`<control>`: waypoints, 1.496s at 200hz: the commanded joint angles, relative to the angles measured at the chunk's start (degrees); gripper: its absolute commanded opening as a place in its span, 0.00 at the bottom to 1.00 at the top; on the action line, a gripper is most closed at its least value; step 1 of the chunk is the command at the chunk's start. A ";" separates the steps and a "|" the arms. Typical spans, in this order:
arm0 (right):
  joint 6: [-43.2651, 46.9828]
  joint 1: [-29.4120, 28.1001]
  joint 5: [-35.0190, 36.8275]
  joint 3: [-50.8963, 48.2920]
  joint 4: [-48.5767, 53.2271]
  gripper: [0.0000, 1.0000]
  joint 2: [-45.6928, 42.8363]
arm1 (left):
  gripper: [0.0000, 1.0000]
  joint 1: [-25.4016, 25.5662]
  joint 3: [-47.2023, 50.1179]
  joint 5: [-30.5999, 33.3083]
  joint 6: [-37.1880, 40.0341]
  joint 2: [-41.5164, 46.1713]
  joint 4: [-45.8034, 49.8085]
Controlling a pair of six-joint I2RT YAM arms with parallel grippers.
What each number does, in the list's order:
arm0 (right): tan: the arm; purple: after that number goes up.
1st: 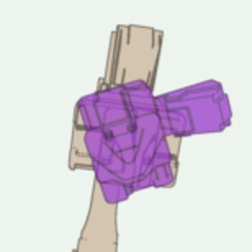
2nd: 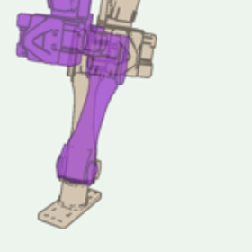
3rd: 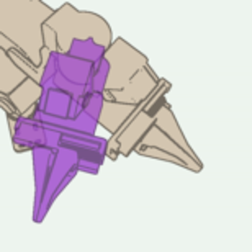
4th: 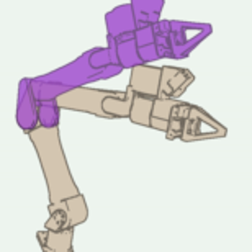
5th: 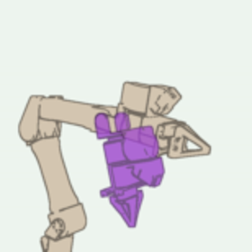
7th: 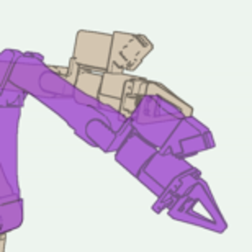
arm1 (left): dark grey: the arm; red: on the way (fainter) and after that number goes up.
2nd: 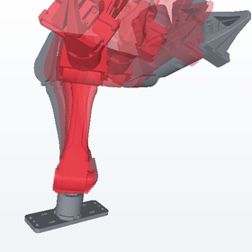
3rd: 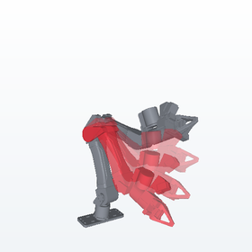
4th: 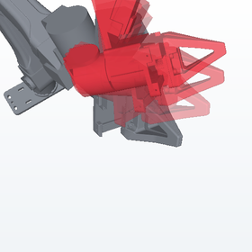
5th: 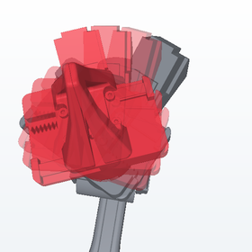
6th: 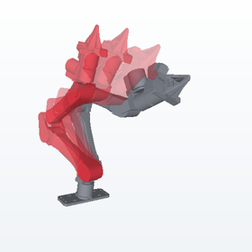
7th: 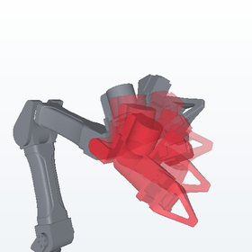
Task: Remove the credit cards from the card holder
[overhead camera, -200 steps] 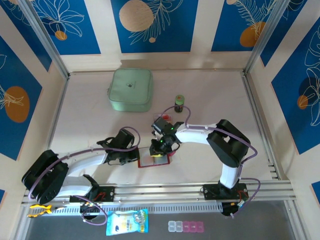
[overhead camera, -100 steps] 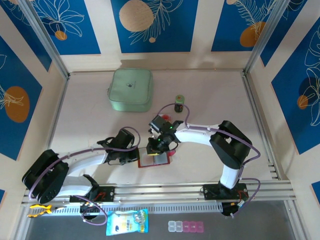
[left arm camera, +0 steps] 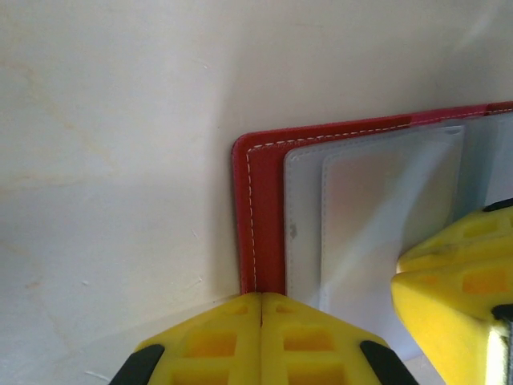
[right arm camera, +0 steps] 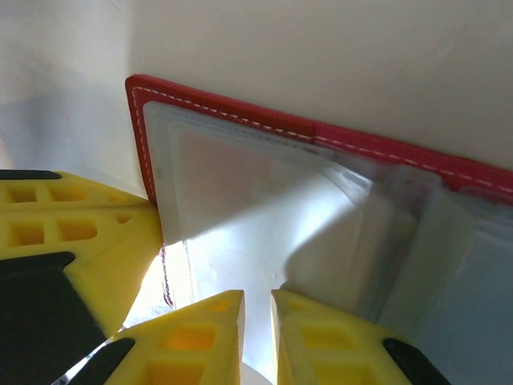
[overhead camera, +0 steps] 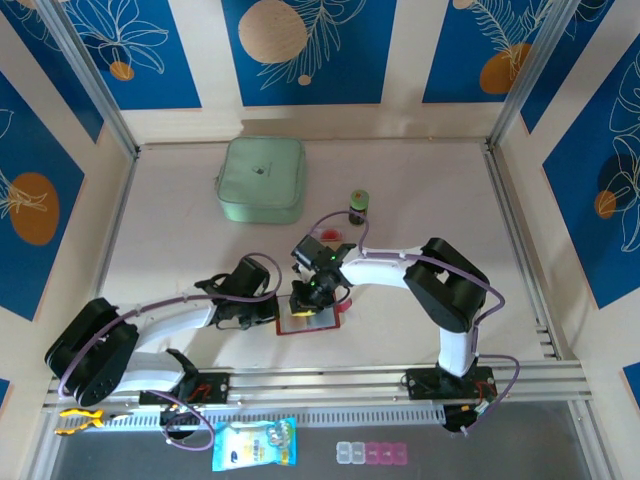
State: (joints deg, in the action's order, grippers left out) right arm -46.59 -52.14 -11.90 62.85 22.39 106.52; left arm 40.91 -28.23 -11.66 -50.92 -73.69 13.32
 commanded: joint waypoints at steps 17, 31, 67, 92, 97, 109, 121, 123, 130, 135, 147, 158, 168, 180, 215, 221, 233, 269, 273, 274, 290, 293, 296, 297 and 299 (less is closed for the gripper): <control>0.30 2.00 1.34 -3.28 2.49 0.19 -3.58 | 0.00 0.09 0.10 1.91 0.40 -0.59 3.03; 0.60 2.85 0.52 -4.27 1.94 0.19 -4.20 | 0.00 0.00 0.13 1.90 0.38 -0.70 3.08; 1.83 4.67 -3.52 -6.72 -1.30 0.18 -4.43 | 0.00 -0.22 -0.15 2.25 0.38 0.01 3.58; 2.80 5.03 -4.88 -7.60 -2.39 0.16 -4.21 | 0.00 -0.21 -1.26 1.82 0.35 1.08 4.11; 2.82 5.20 -4.97 -7.80 -2.53 0.16 -4.21 | 0.00 -0.26 -1.56 1.82 0.37 1.39 4.28; 2.82 5.58 -5.48 -8.56 -3.31 0.16 -4.13 | 0.00 -0.21 -2.11 1.82 0.05 2.41 4.51; 2.65 6.08 -6.36 -9.57 -4.51 0.15 -4.18 | 0.02 -0.21 -2.43 1.57 -0.44 3.64 4.13; 2.64 6.15 -6.49 -9.72 -4.74 0.16 -4.21 | 0.04 -0.28 -2.44 1.56 -0.55 3.88 4.09; 2.48 6.51 -7.07 -10.36 -5.50 0.15 -4.29 | 0.07 -0.28 -2.64 1.55 -0.95 4.72 4.07; 2.39 6.65 -7.54 -10.83 -6.07 0.15 -4.34 | 0.09 -0.26 -2.77 1.48 -1.31 5.22 3.93; 2.30 7.30 -8.85 -11.79 -7.37 0.15 -4.37 | 0.13 -0.24 -2.94 1.14 -2.16 6.46 3.26; 2.30 7.92 -9.94 -12.45 -8.33 0.15 -4.20 | 0.15 -0.22 -3.01 0.74 -3.13 7.28 2.20; 2.29 8.40 -10.83 -13.06 -9.34 0.15 -4.10 | 0.17 -0.20 -2.66 -0.48 -4.00 7.50 -0.04; 2.21 9.00 -12.01 -13.76 -10.49 0.15 -4.13 | 0.23 -0.21 -2.25 -2.17 -5.09 7.09 -2.72; 2.38 10.38 -14.10 -15.04 -11.99 0.14 -3.67 | 0.31 0.25 -1.07 -5.42 -7.41 3.99 -8.93; 2.48 10.52 -14.30 -15.21 -11.95 0.14 -3.62 | 0.32 0.24 -0.58 -6.07 -7.88 3.39 -10.66; 2.55 10.73 -14.47 -15.53 -12.09 0.14 -3.64 | 0.34 0.37 0.36 -6.96 -8.86 2.29 -13.63; 2.38 11.02 -14.78 -16.16 -12.61 0.14 -3.78 | 0.35 0.50 0.95 -7.60 -9.67 -0.96 -15.08; 2.38 11.02 -14.64 -16.16 -12.63 0.14 -3.78 | 0.35 0.50 0.84 -7.62 -9.73 -1.35 -14.87; 2.38 11.01 -14.60 -16.17 -12.63 0.14 -3.78 | 0.35 0.50 0.87 -7.60 -9.73 -1.40 -14.80; 2.23 10.98 -14.69 -16.18 -12.77 0.14 -3.62 | 0.34 0.49 0.98 -8.36 -9.82 -2.67 -15.54; 2.21 11.05 -14.68 -16.18 -12.88 0.14 -3.68 | 0.34 0.52 1.05 -8.44 -9.85 -2.86 -15.78; 2.20 11.01 -14.72 -16.18 -12.90 0.14 -3.64 | 0.34 0.54 1.07 -8.62 -9.97 -3.04 -16.06; 2.20 11.01 -14.73 -16.18 -12.90 0.14 -3.62 | 0.34 0.56 1.07 -8.63 -9.98 -3.08 -16.10; 2.20 11.01 -14.73 -16.18 -12.94 0.14 -3.65 | 0.33 0.57 1.11 -8.64 -10.06 -3.11 -16.19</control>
State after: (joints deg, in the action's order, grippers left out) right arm -44.58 -41.56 -27.44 48.25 7.01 102.80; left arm 40.95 -27.77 -18.17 -59.99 -75.55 -0.58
